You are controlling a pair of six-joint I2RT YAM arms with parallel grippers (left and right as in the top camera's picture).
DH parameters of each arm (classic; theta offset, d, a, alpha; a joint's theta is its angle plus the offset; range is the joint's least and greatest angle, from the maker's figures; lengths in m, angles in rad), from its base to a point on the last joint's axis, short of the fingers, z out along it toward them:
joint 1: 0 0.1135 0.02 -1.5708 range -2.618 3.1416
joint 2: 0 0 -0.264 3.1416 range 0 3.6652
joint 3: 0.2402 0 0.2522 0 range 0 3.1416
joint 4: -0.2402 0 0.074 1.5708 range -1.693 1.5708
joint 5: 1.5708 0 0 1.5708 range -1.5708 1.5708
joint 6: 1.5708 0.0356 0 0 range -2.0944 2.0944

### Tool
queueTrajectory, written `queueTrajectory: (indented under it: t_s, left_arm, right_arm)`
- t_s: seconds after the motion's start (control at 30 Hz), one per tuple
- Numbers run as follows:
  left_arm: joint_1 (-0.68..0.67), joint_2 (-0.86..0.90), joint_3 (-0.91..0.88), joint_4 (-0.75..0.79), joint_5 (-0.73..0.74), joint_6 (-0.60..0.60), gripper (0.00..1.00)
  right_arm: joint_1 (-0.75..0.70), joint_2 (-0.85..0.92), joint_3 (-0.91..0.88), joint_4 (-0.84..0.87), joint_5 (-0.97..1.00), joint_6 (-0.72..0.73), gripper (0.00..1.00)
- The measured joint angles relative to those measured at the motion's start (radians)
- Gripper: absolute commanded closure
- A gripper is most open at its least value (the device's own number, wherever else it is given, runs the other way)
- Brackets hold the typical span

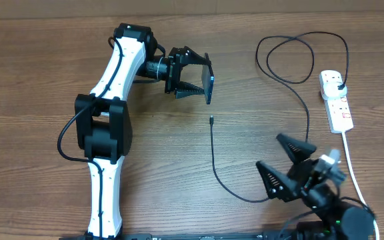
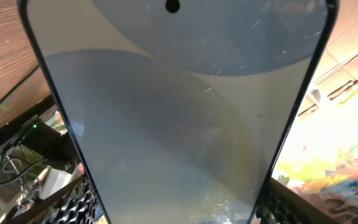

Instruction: Plug charger to phone and switch on socket

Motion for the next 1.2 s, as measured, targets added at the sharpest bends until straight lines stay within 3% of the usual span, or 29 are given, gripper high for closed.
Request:
queueTrajectory:
  t_s: [0.2,0.3,0.43,0.57,0.67,0.77,0.87,0.97,1.2]
  left_arm:
    - [0.020,0.000,0.000,0.000,0.001,-0.004,0.34]
    - [0.026,0.000,0.000,0.000,0.003,-0.013,0.34]
    - [0.029,0.000,0.000,0.000,0.005,-0.030,0.33]
    - [0.029,0.000,0.000,0.000,0.005,-0.030,0.34]
    - [0.035,0.000,0.000,0.000,0.005,-0.031,0.34]
    - [0.040,0.000,0.000,0.000,0.005,-0.031,0.34]
    - [0.042,0.000,0.000,0.000,0.005,-0.031,0.34]
    - [0.042,0.000,0.000,0.000,0.005,-0.031,0.34]
    - [0.042,0.000,0.000,0.000,0.005,-0.038,0.34]
  right_arm:
    - [0.000,0.360,0.505,-0.636,0.103,-0.224,0.00]
    - [0.000,0.600,0.692,-0.852,0.139,-0.324,0.00]
    - [0.000,0.854,0.837,-1.014,0.066,-0.377,0.00]
    - [0.001,1.025,0.876,-1.048,-0.077,-0.407,0.05]
    - [0.014,1.107,0.887,-1.082,-0.058,-0.405,0.05]
    - [0.066,1.169,0.918,-1.179,0.083,-0.378,0.05]
    - [0.160,1.204,1.005,-1.250,0.270,-0.330,0.14]
    - [0.273,1.206,1.115,-1.274,0.455,-0.254,0.15]
    - [0.564,1.202,1.234,-1.141,0.729,-0.137,0.14]
